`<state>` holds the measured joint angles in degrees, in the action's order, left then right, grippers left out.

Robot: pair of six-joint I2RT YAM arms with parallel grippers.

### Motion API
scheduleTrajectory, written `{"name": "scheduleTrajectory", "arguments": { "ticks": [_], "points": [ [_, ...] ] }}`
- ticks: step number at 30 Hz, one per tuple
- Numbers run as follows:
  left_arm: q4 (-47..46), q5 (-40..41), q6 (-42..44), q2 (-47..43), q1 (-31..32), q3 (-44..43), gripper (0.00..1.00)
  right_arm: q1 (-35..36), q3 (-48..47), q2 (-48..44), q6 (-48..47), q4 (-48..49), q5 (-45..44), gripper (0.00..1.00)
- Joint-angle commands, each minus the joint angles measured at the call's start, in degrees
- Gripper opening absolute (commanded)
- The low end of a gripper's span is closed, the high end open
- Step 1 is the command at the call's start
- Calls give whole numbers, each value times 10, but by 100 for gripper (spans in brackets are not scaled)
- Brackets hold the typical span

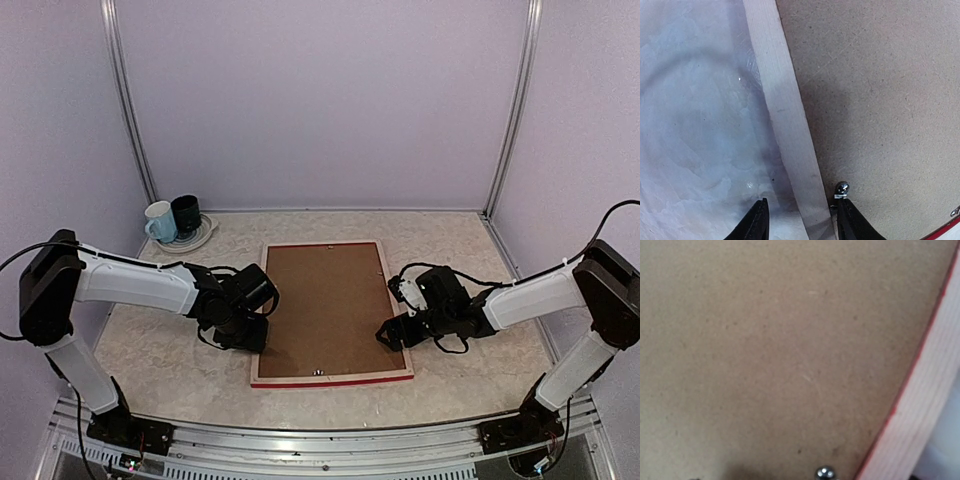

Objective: Put the photo into the frame
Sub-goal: Press the fastener onto the backboard.

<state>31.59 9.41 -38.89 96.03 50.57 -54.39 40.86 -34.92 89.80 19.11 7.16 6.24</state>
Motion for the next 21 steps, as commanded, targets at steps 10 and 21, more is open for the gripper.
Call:
{"name": "scheduleTrajectory", "arguments": {
  "ticks": [10, 21],
  "points": [
    [-3, -5, 8, 22, 2, 3, 47, 5, -2, 11, 1, -14, 5, 85],
    [-12, -17, 9, 26, 3, 2, 48, 5, -2, 12, 1, -14, 4, 85]
  ]
}}
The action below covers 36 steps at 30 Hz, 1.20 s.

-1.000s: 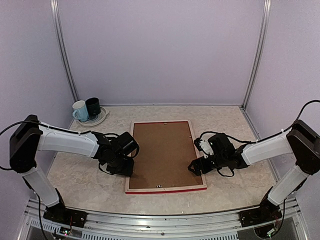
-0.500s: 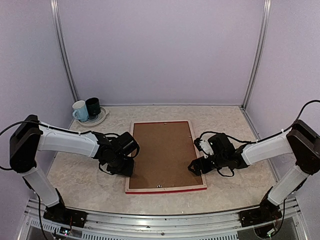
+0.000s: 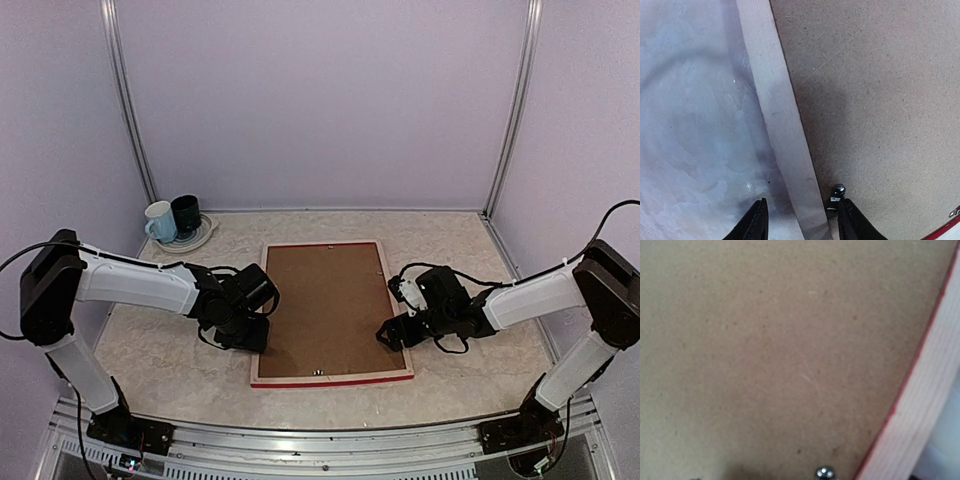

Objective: Put the photo into the frame
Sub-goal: Press the fastener onto the backboard.

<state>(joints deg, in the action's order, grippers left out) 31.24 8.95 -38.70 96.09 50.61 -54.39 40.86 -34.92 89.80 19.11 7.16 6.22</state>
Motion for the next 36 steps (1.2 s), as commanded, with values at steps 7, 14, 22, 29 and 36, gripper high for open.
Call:
{"name": "scheduleTrajectory", "arguments": {
  "ticks": [7, 14, 22, 29, 36],
  "points": [
    [-10, -13, 7, 30, 3, 2, 46, 5, -2, 12, 2, -14, 5, 85],
    [-10, -10, 3, 27, 3, 6, 37, 5, -2, 12, 1, -14, 5, 85],
    [-9, -11, 2, 27, 4, 8, 25, 5, -2, 10, 1, -14, 4, 85],
    [-3, -9, 5, 18, 2, 2, 26, 5, -2, 9, 1, -14, 5, 85],
    [7, 10, 10, -9, -7, -19, 56, 5, -2, 9, 1, -14, 3, 85]
  ]
}}
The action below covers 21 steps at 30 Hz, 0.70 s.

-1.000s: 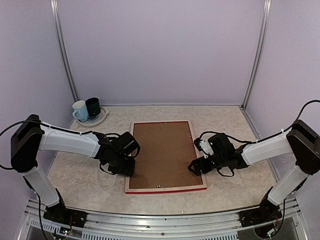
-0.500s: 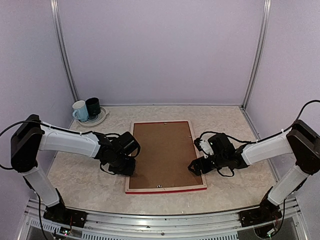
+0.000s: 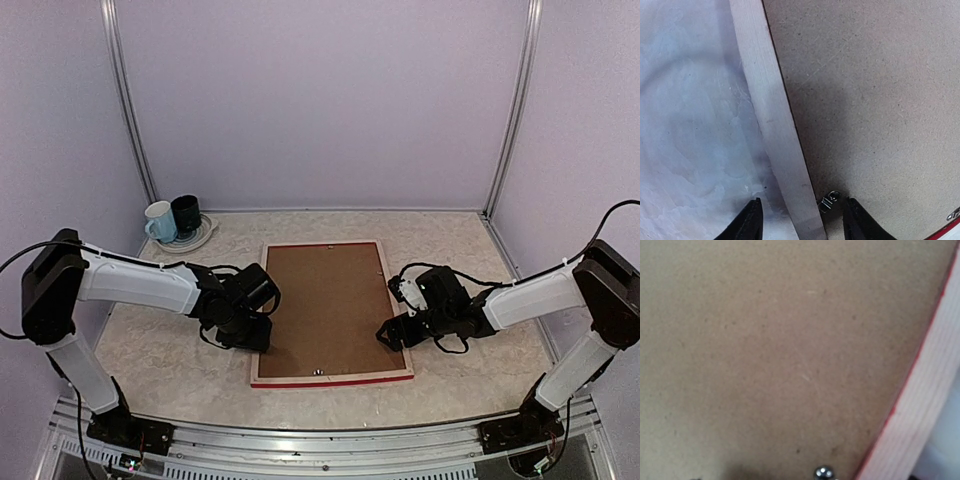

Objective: Put the photo into the frame
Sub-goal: Press the fastener onto the backboard.

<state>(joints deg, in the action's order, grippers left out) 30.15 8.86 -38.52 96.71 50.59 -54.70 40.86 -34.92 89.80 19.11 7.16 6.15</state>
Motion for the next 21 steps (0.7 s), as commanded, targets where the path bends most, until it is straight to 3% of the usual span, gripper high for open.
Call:
{"name": "scheduleTrajectory", "arguments": {
  "ticks": [1, 15, 21],
  "points": [
    [18, 13, 9, -24, -9, -19, 57, 5, -2, 9, 1, -14, 4, 85],
    [16, 22, 22, -20, -30, -32, 59, 5, -2, 7, 2, -13, 2, 85],
    [-2, 27, 38, -14, -72, -85, 68, 5, 0, 1, 2, -13, -8, 88]
  ]
}}
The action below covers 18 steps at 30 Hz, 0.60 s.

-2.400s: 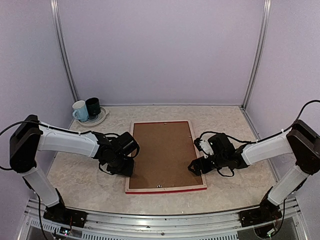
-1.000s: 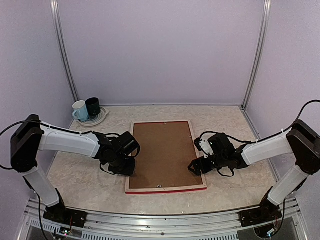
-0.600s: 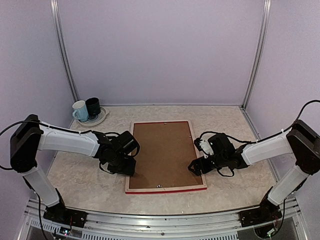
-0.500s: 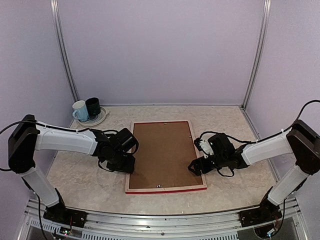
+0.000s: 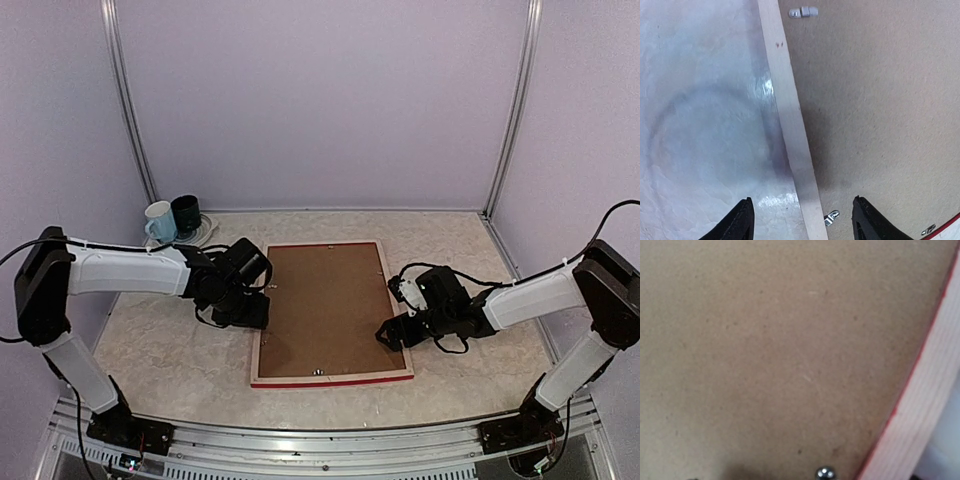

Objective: Put the photo into the frame
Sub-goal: Press the fastener onto the backboard.

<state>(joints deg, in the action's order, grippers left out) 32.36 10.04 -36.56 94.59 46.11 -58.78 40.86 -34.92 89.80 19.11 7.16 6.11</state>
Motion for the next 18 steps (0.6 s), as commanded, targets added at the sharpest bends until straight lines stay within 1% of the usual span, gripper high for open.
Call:
{"name": "scheduleTrajectory", "arguments": {
  "ticks": [1, 6, 10, 13, 18],
  "points": [
    [-31, 10, 22, 12, -35, -50, 70, 5, 1, -1, 3, -14, -10, 89],
    [-70, -27, 38, 38, -78, -75, 71, 5, 10, -23, 7, -6, -20, 95],
    [-84, -37, 51, 61, -98, -97, 72, 4, 29, -62, 9, 12, -24, 99],
    [-88, -44, 61, 86, -111, -110, 76, 4, 45, -97, 11, 28, -38, 99],
    [-105, -76, 63, 125, -132, -119, 77, 2, 67, -136, 14, 44, -56, 99]
  ]
}}
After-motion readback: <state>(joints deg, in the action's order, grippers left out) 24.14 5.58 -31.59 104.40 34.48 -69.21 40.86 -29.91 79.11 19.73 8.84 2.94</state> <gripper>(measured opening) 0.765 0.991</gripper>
